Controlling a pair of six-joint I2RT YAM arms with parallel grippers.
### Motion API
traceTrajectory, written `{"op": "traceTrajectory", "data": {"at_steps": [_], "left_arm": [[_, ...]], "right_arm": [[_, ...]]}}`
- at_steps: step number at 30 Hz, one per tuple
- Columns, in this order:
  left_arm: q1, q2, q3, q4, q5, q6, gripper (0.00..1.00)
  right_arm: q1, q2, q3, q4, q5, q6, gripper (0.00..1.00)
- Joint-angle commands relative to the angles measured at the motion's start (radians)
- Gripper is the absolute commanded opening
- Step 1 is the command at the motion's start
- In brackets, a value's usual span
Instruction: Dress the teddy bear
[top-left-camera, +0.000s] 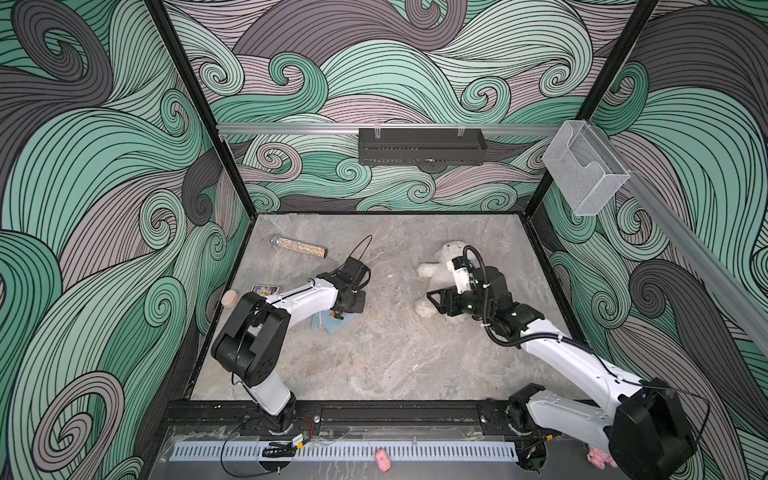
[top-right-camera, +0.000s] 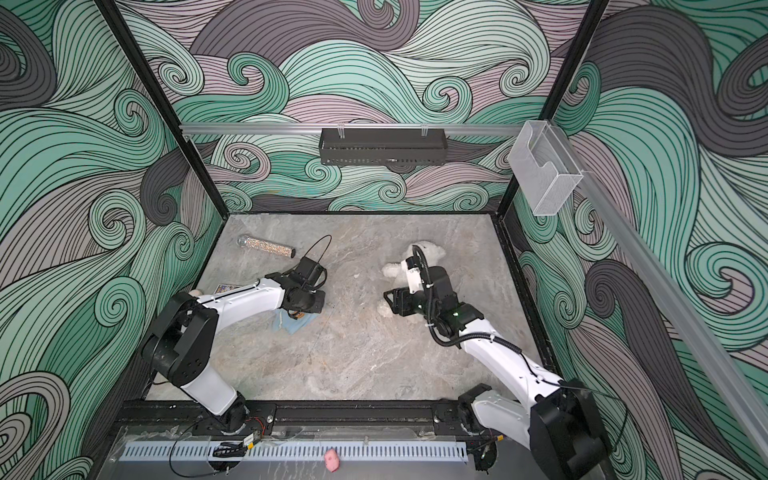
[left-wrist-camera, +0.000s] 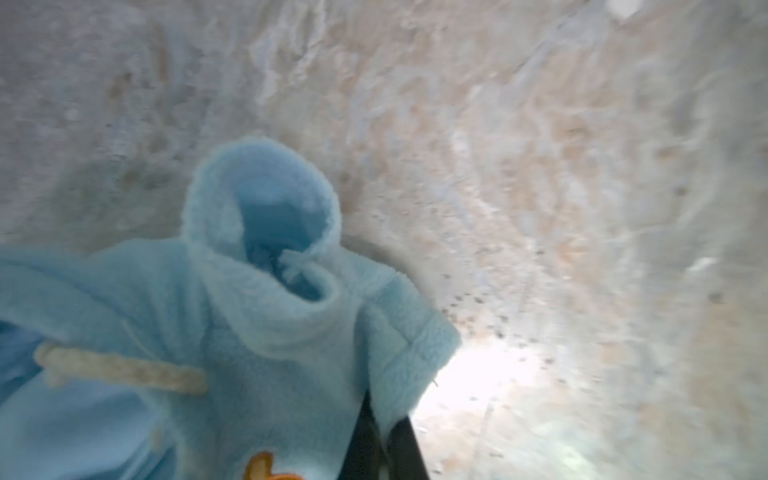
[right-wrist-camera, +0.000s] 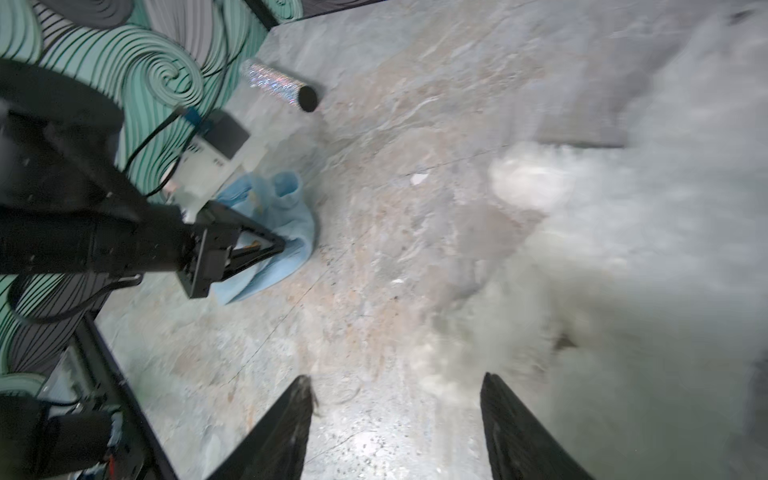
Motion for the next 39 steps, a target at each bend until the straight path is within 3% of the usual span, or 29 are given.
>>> {"op": "traceTrajectory", "data": {"at_steps": [1, 7, 17, 20, 24, 27, 33, 39], "left_arm": [[-0.003, -0.053, 0.025, 0.086, 0.233, -0.106, 0.01], [-0.004, -0.062, 0.025, 0.127, 0.349, -0.126, 0.00], [-0.004, -0.076, 0.020, 0.114, 0.383, -0.084, 0.02], [-0.004, -0.086, 0.012, 0.116, 0.381, -0.075, 0.03], [-0.004, -0.093, -0.002, 0.113, 0.354, -0.061, 0.06], [-0.004, -0.116, -0.030, 0.128, 0.315, -0.032, 0.14], [-0.019, -0.169, -0.118, 0.189, 0.287, 0.016, 0.39], [-0.059, -0.187, -0.157, 0.190, 0.226, 0.060, 0.51]], "right_arm": [[0.108, 0.069, -0.045, 0.230, -0.005, 0.003, 0.65], [0.243, 0.285, -0.052, 0.452, 0.088, 0.011, 0.63], [0.261, 0.655, 0.063, 0.720, 0.088, 0.091, 0.56], [0.261, 0.719, 0.106, 0.763, 0.069, 0.127, 0.48], [0.261, 0.748, 0.140, 0.751, 0.093, 0.177, 0.15], [0.260, 0.725, 0.155, 0.666, 0.123, 0.231, 0.00], [0.263, 0.665, 0.162, 0.561, 0.083, 0.437, 0.00], [0.263, 0.622, 0.180, 0.490, 0.067, 0.501, 0.00]]}}
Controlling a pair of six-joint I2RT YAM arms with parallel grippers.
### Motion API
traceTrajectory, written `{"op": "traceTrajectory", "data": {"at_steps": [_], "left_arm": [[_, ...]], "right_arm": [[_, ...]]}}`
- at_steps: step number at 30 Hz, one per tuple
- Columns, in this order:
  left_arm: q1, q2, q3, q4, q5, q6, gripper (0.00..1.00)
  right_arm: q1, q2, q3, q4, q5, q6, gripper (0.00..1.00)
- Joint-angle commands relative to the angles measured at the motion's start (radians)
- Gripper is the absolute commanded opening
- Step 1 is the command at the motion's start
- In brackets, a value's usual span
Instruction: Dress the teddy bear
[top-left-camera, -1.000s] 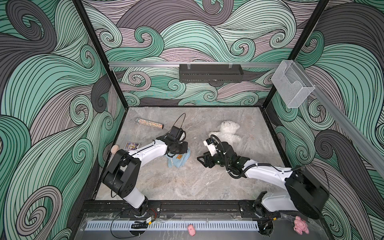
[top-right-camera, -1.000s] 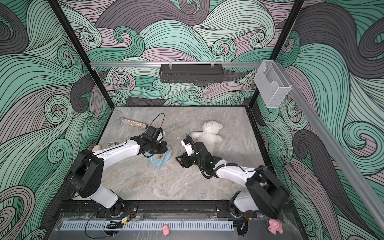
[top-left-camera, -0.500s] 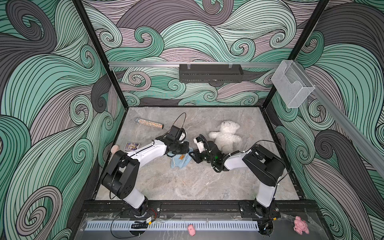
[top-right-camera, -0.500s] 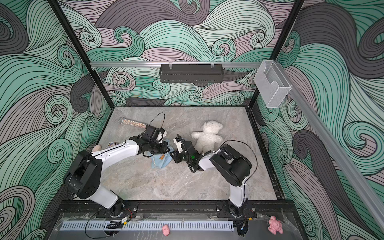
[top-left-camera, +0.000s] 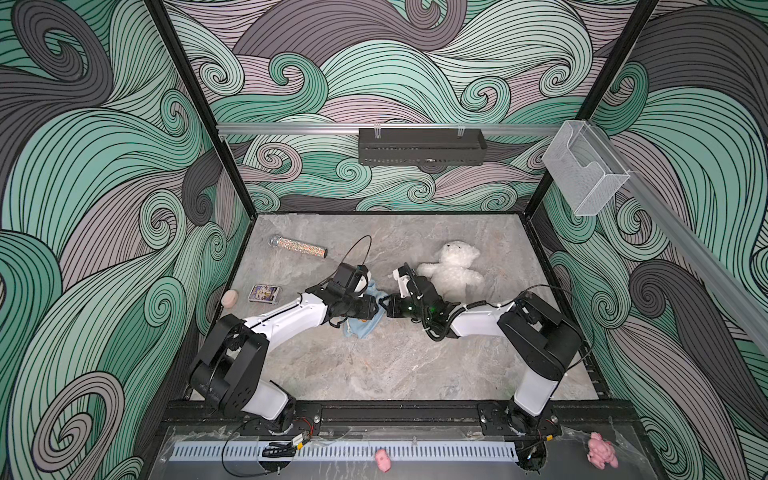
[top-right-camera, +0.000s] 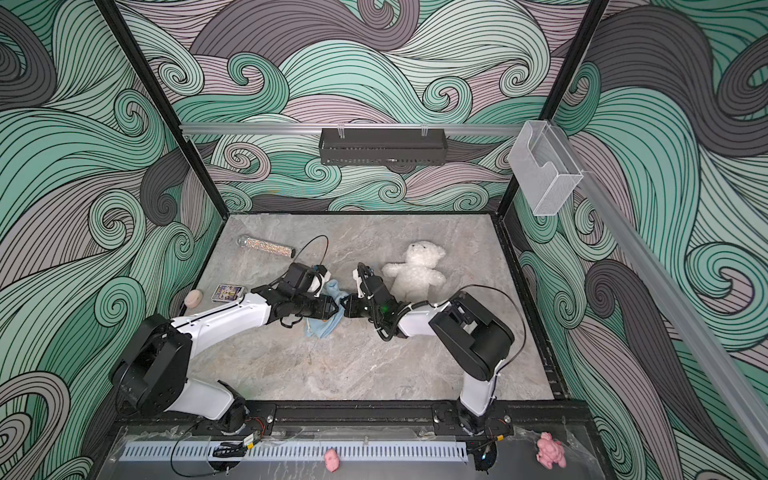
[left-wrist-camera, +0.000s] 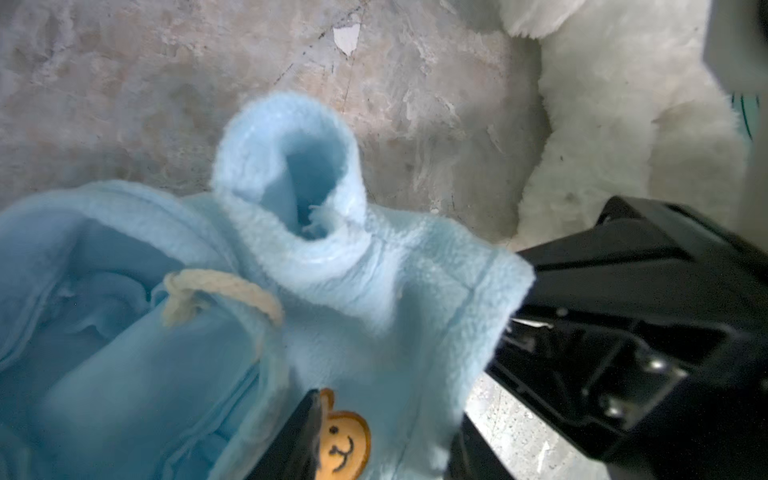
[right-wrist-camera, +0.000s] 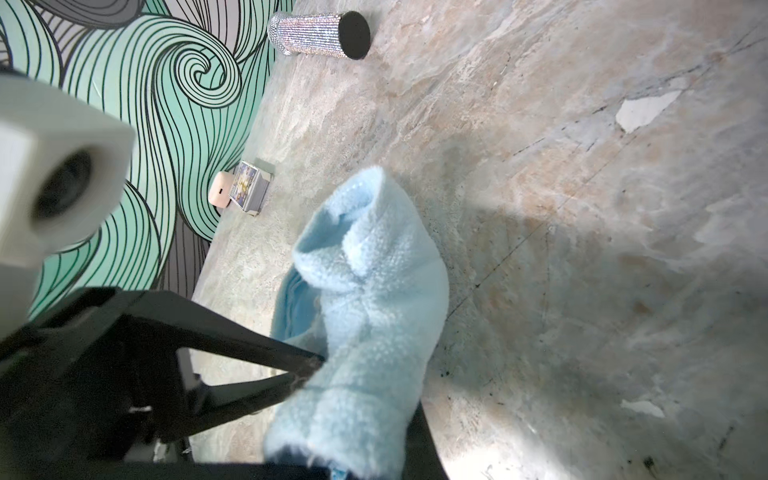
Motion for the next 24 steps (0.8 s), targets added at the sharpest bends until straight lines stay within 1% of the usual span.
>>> {"op": "traceTrajectory", "data": {"at_steps": [1, 5, 9, 14, 21, 24], "left_arm": [[-0.025, -0.018, -0.006, 0.015, -0.061, 0.053, 0.53], [-0.042, -0.011, -0.012, 0.003, -0.094, 0.070, 0.57], [-0.060, 0.002, -0.006, -0.022, -0.146, 0.086, 0.58], [-0.064, 0.007, 0.004, -0.050, -0.199, 0.098, 0.52], [-0.067, 0.002, 0.009, -0.079, -0.216, 0.131, 0.52], [-0.068, -0.013, 0.011, -0.087, -0.217, 0.139, 0.48]], "right_arm": [[0.003, -0.024, 0.030, -0.061, -0.013, 0.080, 0.00], [0.003, -0.024, 0.042, -0.079, -0.017, 0.085, 0.00], [0.004, -0.025, 0.048, -0.090, -0.020, 0.079, 0.00], [0.001, -0.025, 0.049, -0.106, -0.013, 0.065, 0.00], [-0.006, -0.012, 0.066, -0.134, -0.021, 0.053, 0.00], [-0.007, -0.005, 0.073, -0.145, -0.021, 0.046, 0.00]]}}
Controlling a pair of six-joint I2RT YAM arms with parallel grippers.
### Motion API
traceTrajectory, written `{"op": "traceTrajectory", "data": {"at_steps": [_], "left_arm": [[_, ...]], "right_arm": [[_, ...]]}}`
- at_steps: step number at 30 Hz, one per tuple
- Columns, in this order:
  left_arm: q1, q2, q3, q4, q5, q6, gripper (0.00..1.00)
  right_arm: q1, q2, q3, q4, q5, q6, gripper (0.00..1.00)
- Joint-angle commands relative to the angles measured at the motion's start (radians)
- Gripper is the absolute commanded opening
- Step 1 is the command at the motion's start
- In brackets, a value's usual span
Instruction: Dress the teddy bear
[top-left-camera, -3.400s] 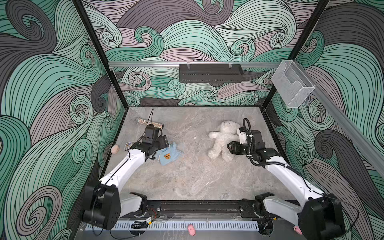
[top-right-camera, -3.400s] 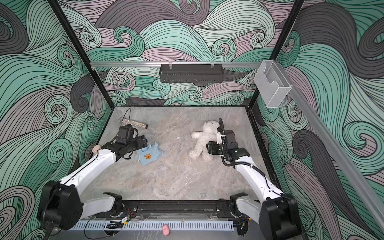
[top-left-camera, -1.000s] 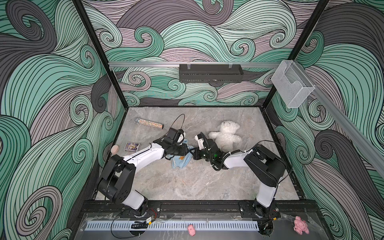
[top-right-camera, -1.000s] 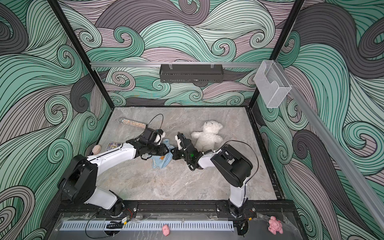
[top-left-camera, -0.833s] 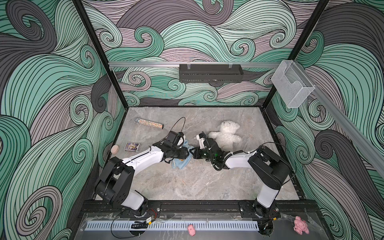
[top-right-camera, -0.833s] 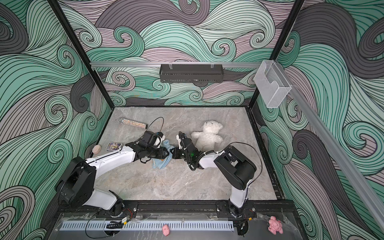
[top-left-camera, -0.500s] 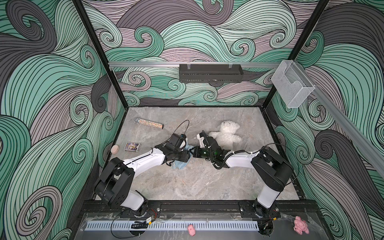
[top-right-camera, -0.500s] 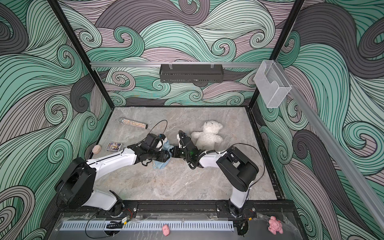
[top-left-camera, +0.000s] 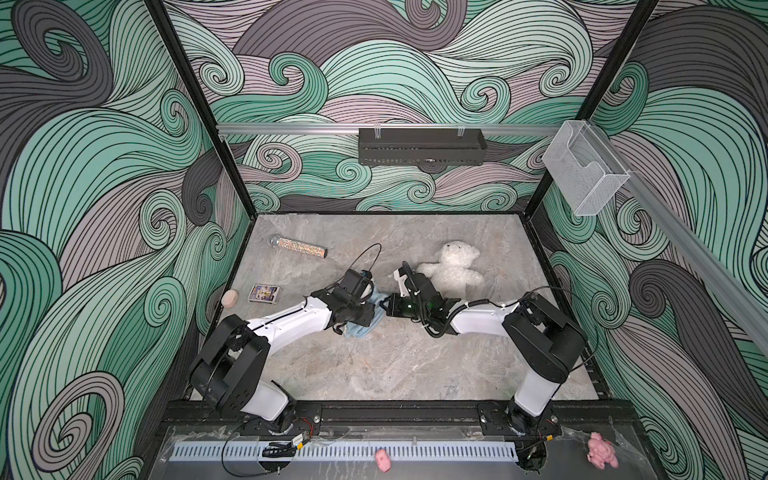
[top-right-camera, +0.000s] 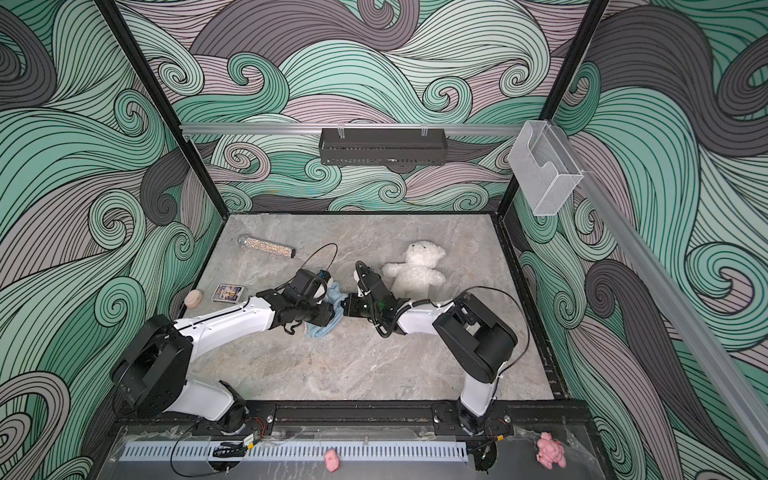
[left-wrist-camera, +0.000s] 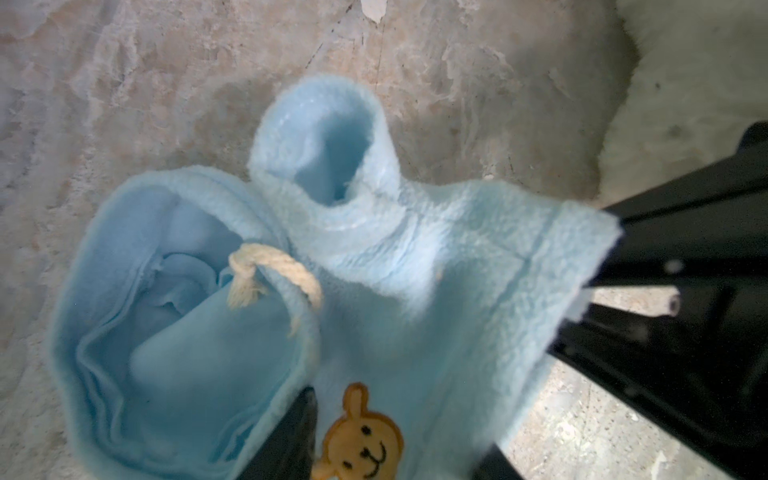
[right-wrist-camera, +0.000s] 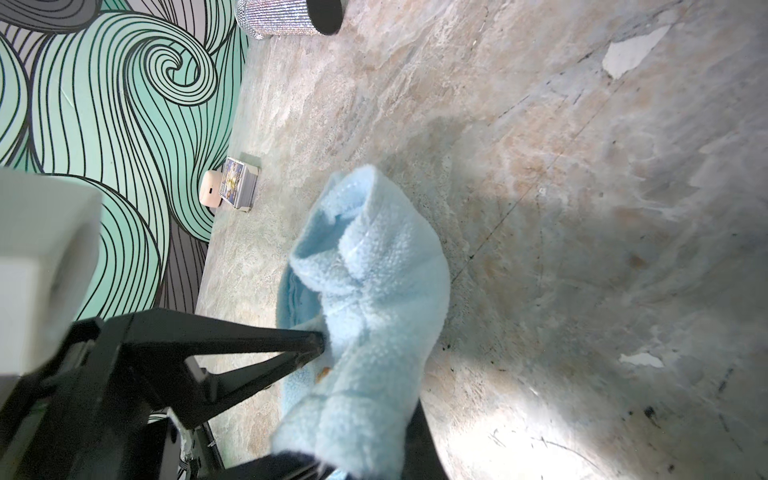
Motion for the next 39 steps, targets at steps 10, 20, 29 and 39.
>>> {"op": "traceTrajectory", "data": {"at_steps": [10, 20, 29, 39], "left_arm": [[-0.024, -0.019, 0.007, -0.047, -0.049, 0.031, 0.39], [-0.025, 0.038, 0.071, -0.028, -0.104, -0.020, 0.10], [0.018, 0.039, 0.105, 0.038, -0.104, -0.135, 0.00], [0.041, 0.060, 0.122, 0.052, -0.040, -0.166, 0.00]], "right_arm": [[-0.012, 0.018, 0.044, -0.031, -0.020, -0.012, 0.00], [-0.014, 0.032, 0.040, -0.041, -0.014, -0.034, 0.00], [-0.050, -0.221, 0.036, -0.412, 0.121, -0.289, 0.55], [-0.284, -0.215, 0.111, -0.535, 0.106, -0.401, 0.71]]}}
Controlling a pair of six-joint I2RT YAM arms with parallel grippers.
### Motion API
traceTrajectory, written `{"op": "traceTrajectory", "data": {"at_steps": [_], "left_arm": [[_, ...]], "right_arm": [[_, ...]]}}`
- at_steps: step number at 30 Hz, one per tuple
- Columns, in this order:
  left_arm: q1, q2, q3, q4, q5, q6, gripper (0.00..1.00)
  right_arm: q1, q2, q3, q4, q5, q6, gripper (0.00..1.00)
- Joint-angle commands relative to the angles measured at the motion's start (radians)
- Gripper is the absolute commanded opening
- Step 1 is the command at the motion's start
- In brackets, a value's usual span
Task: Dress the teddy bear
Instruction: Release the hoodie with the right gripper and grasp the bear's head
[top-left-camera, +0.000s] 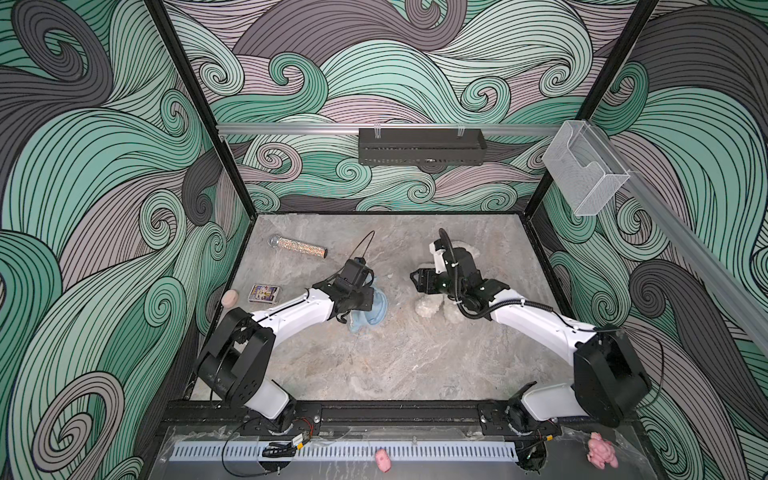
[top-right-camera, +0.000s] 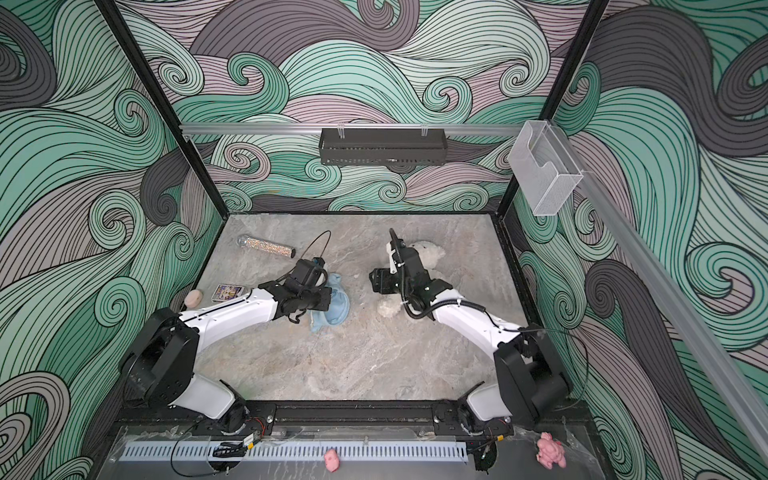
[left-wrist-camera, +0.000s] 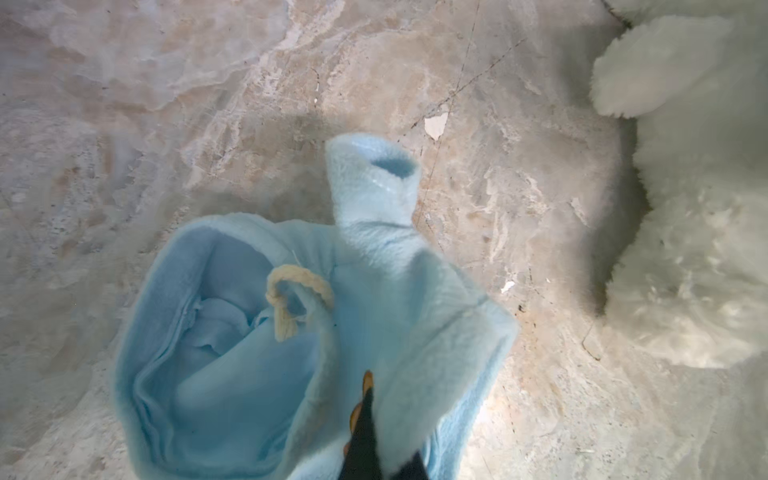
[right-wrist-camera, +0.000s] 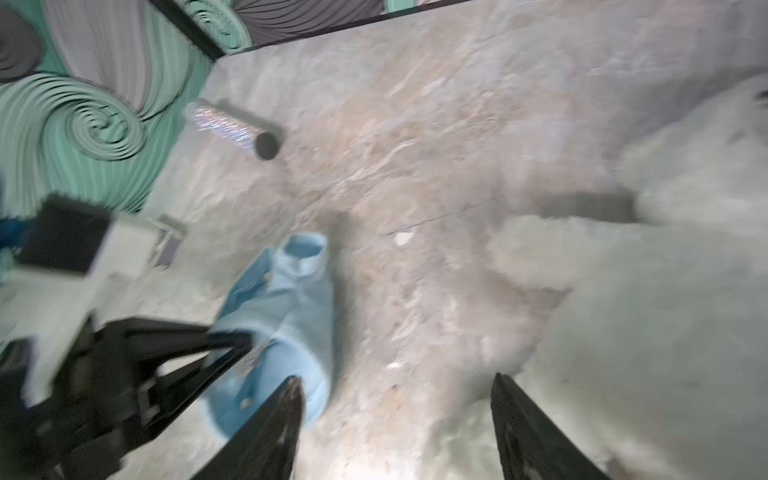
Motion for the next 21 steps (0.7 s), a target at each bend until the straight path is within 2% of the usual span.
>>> {"op": "traceTrajectory", "data": {"at_steps": [1, 7, 9, 11, 13, 15, 18, 21], "left_arm": [[0.005, 0.001, 0.042, 0.004, 0.025, -0.018, 0.00], [0.005, -0.014, 0.044, -0.008, 0.018, -0.006, 0.00], [0.005, -0.013, 0.052, -0.020, 0.018, 0.001, 0.00], [0.005, -0.015, 0.058, -0.025, 0.020, 0.009, 0.00], [0.005, -0.015, 0.064, -0.025, 0.028, 0.010, 0.00], [0.005, -0.019, 0.066, -0.020, 0.036, 0.011, 0.00], [0.005, -0.021, 0.069, -0.024, 0.035, 0.013, 0.00], [0.005, -0.029, 0.069, -0.023, 0.032, 0.014, 0.00]], "right_arm": [[-0.042, 0.090, 0.025, -0.086, -0.062, -0.024, 0.70], [-0.104, 0.082, -0.070, -0.160, -0.152, 0.006, 0.65], [-0.120, -0.016, -0.121, -0.243, -0.172, -0.004, 0.64], [-0.122, -0.170, -0.174, -0.286, -0.082, -0.022, 0.66], [-0.122, -0.288, -0.193, -0.303, 0.008, -0.051, 0.71], [-0.125, -0.326, -0.188, -0.226, 0.082, -0.087, 0.78], [-0.126, -0.240, -0.093, -0.183, 0.125, -0.173, 0.95], [-0.126, -0.121, 0.018, -0.180, 0.158, -0.285, 0.99]]}}
